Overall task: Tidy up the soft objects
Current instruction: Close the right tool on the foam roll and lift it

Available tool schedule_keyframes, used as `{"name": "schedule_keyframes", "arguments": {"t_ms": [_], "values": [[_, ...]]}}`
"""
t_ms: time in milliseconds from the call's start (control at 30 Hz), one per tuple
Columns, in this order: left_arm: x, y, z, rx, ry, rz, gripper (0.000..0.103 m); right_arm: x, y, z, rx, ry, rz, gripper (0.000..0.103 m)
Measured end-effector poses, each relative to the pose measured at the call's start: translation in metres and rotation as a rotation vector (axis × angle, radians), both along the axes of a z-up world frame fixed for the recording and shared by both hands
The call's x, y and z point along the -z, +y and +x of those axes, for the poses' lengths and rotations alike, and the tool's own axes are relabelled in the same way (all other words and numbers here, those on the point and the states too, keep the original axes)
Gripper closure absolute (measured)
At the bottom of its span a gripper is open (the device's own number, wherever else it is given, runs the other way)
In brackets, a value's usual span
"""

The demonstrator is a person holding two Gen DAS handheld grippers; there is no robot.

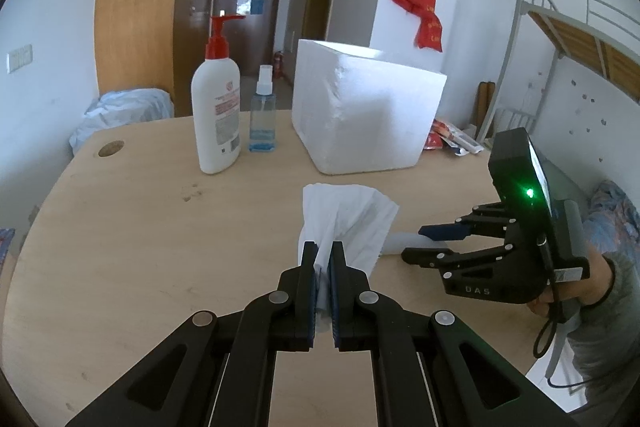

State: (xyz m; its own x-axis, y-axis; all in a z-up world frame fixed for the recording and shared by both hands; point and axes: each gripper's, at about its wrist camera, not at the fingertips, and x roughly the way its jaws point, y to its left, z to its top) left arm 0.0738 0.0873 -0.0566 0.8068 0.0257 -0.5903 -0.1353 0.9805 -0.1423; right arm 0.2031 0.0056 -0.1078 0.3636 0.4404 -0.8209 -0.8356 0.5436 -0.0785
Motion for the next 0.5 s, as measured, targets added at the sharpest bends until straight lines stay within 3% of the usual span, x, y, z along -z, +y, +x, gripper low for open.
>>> {"name": "schedule_keyframes", "arguments": {"t_ms": [67,233,333,367,400,500], "values": [[-0.001,0.0,-0.001,0.001,-0.002,-0.004,0.097,0.0,-0.001,0.007,0.005,0.045,0.009,0.064],[-0.004,-0.002,-0.006,-0.004,-0.016,0.001,0.097,-0.001,-0.002,0.008,0.005,0.044,0.01,0.065],[-0.005,-0.001,-0.007,-0.012,-0.023,-0.001,0.097,-0.002,-0.001,0.001,0.008,0.01,-0.003,0.078],[-0.006,-0.002,-0.008,-0.012,-0.025,-0.001,0.097,-0.003,-0.001,0.0,0.011,0.015,0.012,0.091],[-0.007,-0.001,-0.008,-0.013,-0.026,0.0,0.097,-0.002,-0.002,0.0,0.01,0.05,0.018,0.091],[-0.01,-0.001,-0.01,-0.021,-0.038,-0.001,0.097,-0.006,-0.009,-0.005,0.021,0.038,0.058,0.091]]}}
